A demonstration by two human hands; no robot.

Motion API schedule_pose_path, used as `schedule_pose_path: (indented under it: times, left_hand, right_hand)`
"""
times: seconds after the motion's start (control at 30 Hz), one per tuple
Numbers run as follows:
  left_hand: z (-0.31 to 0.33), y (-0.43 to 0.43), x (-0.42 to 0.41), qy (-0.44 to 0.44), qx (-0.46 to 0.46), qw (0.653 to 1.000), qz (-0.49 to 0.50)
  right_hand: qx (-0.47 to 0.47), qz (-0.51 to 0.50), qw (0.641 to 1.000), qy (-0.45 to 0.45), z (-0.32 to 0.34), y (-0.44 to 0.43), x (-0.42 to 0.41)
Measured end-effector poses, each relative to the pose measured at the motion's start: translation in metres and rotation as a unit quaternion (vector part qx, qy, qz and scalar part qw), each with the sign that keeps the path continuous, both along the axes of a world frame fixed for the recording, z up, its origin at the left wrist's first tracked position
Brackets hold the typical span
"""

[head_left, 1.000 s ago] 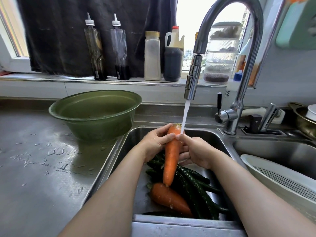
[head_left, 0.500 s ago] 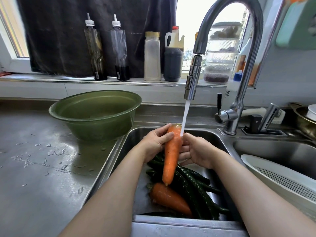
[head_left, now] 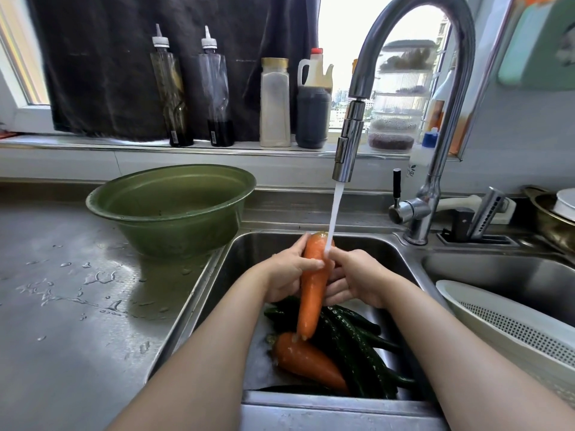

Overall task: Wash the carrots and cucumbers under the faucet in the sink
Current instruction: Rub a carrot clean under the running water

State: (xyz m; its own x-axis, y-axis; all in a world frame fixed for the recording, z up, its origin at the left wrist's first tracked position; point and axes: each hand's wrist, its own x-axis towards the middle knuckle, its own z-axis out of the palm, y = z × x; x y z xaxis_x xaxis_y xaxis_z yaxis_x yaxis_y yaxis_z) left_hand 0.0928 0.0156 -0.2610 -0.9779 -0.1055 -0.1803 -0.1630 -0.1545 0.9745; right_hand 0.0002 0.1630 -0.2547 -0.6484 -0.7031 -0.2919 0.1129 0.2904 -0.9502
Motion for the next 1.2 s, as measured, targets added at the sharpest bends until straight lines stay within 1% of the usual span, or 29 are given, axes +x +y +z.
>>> schedule_pose_path:
  times: [0.03, 0.07, 0.1, 0.13, 0.17, 0.2, 0.27, 0.37, 0.5, 0.6, 0.67, 0.77, 0.83, 0.93, 1.0, 1.03, 1.07, 1.13, 1.17, 1.2]
  left_hand:
    - [0.0, 0.001, 0.001, 0.001, -0.01, 1.0, 0.005]
    - [-0.002, 0.001, -0.001, 0.003, -0.03, 0.999, 0.016]
    - [-0.002, 0.0, -0.002, 0.005, -0.064, 0.998, 0.027]
    - [-0.001, 0.0, -0.002, 0.007, -0.093, 0.995, 0.046]
    - [-0.001, -0.002, -0.003, 0.013, -0.108, 0.992, 0.063]
    - [0.0, -0.003, -0.003, 0.024, -0.104, 0.992, 0.07]
    - [0.001, -0.003, -0.003, 0.025, -0.078, 0.993, 0.082]
    - [0.003, 0.003, -0.001, 0.009, -0.097, 0.992, 0.083]
    - [0.0, 0.012, -0.006, -0.03, -0.134, 0.99, 0.036]
    - [0.0, 0.017, -0.008, -0.032, -0.105, 0.994, 0.02]
    - [0.001, 0.02, -0.008, -0.034, -0.085, 0.996, 0.019]
    - [0.0, 0.02, -0.008, -0.071, -0.088, 0.993, 0.022]
    - [0.0, 0.02, -0.008, -0.061, -0.086, 0.994, 0.021]
    - [0.003, 0.019, -0.005, -0.028, -0.038, 0.999, 0.016]
    - [0.008, 0.015, -0.003, -0.028, 0.005, 1.0, 0.003]
    - [0.009, 0.012, -0.001, -0.034, 0.021, 0.999, -0.007]
    - [0.01, 0.009, -0.001, -0.038, 0.037, 0.998, -0.014]
    - [0.011, 0.008, 0.001, -0.034, 0.055, 0.998, -0.014]
    - [0.01, 0.008, 0.001, -0.033, 0.06, 0.998, -0.008]
    - [0.01, 0.008, 0.001, -0.033, 0.064, 0.997, -0.007]
  right_hand:
    - [0.017, -0.004, 0.999, 0.033, 0.002, 0.001, 0.002]
    - [0.036, -0.016, 0.995, 0.091, 0.004, 0.003, 0.0]
    - [0.057, -0.035, 0.982, 0.176, 0.005, 0.004, -0.005]
    - [0.074, -0.055, 0.961, 0.261, 0.006, 0.004, -0.009]
    - [0.073, -0.066, 0.943, 0.317, 0.004, 0.004, -0.014]
    - [0.049, -0.069, 0.939, 0.334, 0.005, 0.003, -0.016]
    - [-0.01, -0.088, 0.937, 0.339, 0.003, 0.002, -0.018]
    - [-0.051, -0.144, 0.917, 0.368, 0.005, 0.003, -0.02]
    - [-0.075, -0.164, 0.92, 0.349, 0.011, 0.005, -0.014]
    - [-0.076, -0.156, 0.921, 0.348, 0.009, 0.003, -0.012]
    - [-0.085, -0.148, 0.93, 0.325, 0.008, 0.001, -0.012]
    - [-0.107, -0.151, 0.938, 0.292, 0.007, -0.001, -0.013]
    - [-0.105, -0.14, 0.938, 0.298, 0.008, -0.002, -0.01]
    - [-0.11, -0.136, 0.947, 0.269, 0.007, -0.001, -0.008]
    - [-0.117, -0.146, 0.95, 0.249, 0.008, 0.001, -0.007]
    - [-0.114, -0.142, 0.956, 0.23, 0.008, 0.001, -0.005]
    - [-0.109, -0.126, 0.967, 0.19, 0.007, 0.0, -0.005]
    - [-0.117, -0.067, 0.99, 0.03, 0.006, -0.001, -0.001]
    - [-0.123, -0.043, 0.991, -0.035, 0.005, -0.002, 0.0]
    - [-0.119, -0.035, 0.991, -0.056, 0.004, -0.002, -0.002]
